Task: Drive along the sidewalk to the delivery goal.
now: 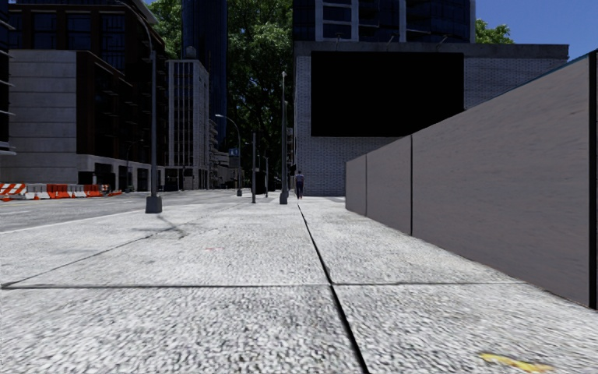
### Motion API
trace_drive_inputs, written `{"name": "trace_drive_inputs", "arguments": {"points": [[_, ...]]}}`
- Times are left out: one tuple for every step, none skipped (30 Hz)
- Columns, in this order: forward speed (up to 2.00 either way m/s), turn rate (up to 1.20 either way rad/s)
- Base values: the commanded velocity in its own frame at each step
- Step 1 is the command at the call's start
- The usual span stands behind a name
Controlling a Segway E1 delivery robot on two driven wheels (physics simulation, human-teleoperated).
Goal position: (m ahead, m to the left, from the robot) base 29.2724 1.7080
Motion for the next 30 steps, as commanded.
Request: {"name": "trace_drive_inputs", "arguments": {"points": [[2.0, 0.0], [2.0, 0.0], [2.0, 0.0], [2.0, 0.0], [2.0, 0.0], [2.0, 0.0], [2.0, 0.0], [2.0, 0.0], [2.0, 0.0], [2.0, 0.0], [2.0, 0.0], [2.0, 0.0], [2.0, 0.0], [2.0, 0.0], [2.0, 0.0], [2.0, 0.0], [2.0, 0.0], [2.0, 0.0], [2.0, 0.0], [2.0, 0.0], [2.0, 0.0], [2.0, 0.0], [2.0, 0.0], [2.0, 0.0], [2.0, 0.0], [2.0, 0.0], [2.0, 0.0], [2.0, 0.0], [2.0, 0.0], [2.0, 0.0]]}}
